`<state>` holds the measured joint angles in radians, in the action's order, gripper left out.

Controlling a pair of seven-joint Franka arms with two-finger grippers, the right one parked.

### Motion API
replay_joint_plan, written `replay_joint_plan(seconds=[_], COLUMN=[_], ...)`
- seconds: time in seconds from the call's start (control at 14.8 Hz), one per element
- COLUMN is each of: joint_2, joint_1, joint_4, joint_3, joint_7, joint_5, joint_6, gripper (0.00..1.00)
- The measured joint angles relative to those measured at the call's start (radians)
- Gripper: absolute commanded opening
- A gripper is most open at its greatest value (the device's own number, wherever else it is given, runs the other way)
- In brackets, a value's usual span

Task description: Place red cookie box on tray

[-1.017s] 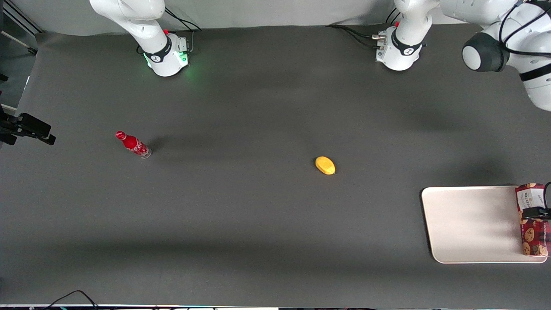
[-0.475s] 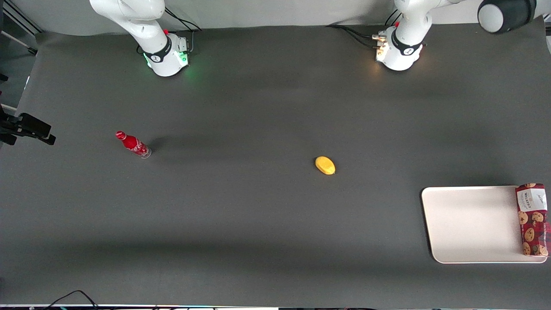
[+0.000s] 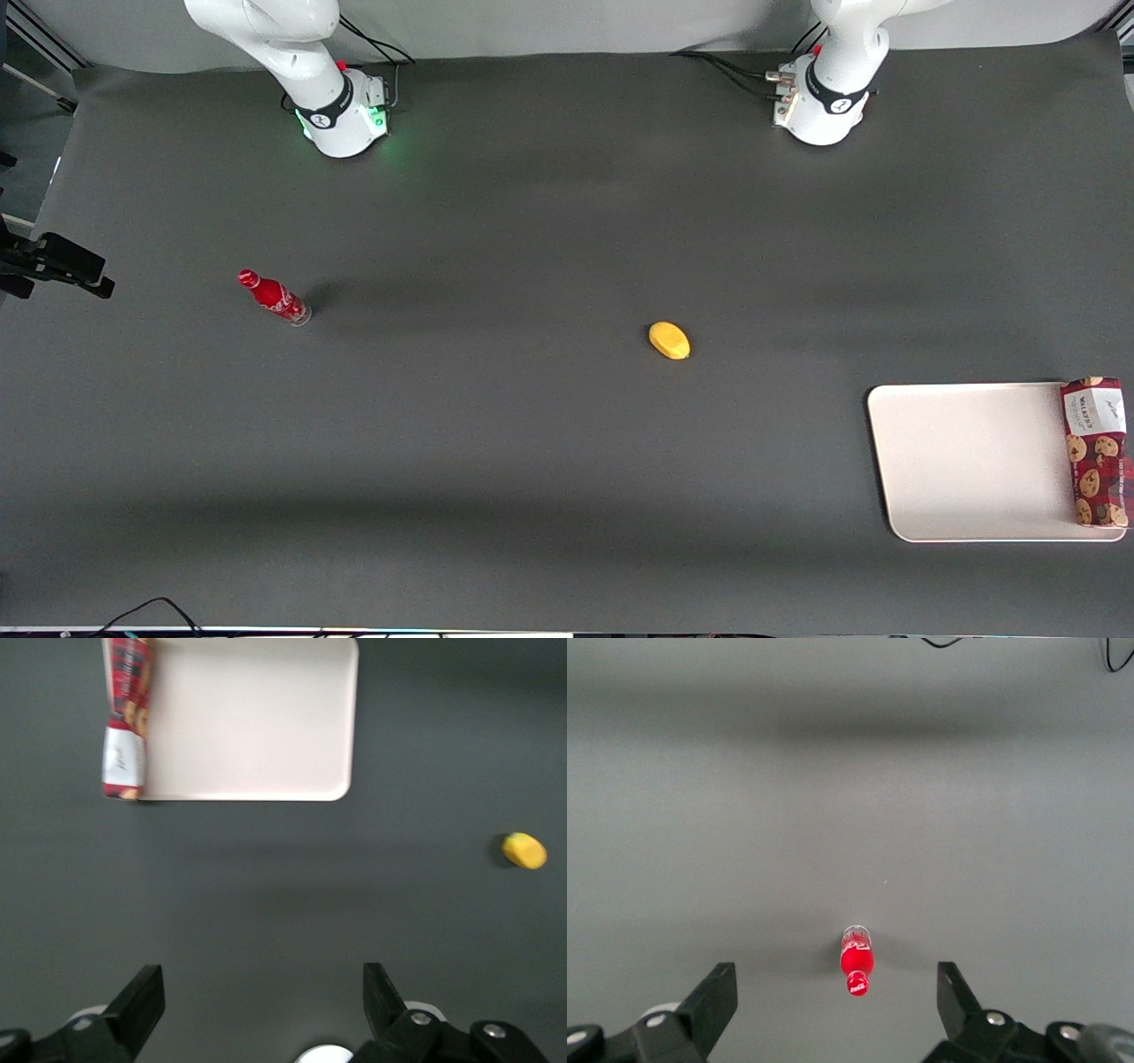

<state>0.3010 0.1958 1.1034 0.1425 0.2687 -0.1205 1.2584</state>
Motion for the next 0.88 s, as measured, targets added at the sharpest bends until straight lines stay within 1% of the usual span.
replay_joint_plan(seconds=[0.2, 0.41, 0.54, 0.68, 0.88], joint_2=[-0.172, -0.321, -0.405, -0.464, -0.498], joint_1=[-0.022, -0.056, -0.096, -0.129, -0.18], joint_4=[0.206, 0.437, 0.595, 0.71, 0.778], joint_3=[-0.126, -0.193, -0.205, -0.207, -0.204], joint_7=[-0.141, -0.236, -0.268, -0.287, -0.307], joint_5=[0.019, 0.021, 0.023, 0.028, 0.056], joint_6=[0.026, 0.139, 0.242, 0.311, 0.348], gripper=[1.0, 1.0, 1.0, 1.0, 1.0])
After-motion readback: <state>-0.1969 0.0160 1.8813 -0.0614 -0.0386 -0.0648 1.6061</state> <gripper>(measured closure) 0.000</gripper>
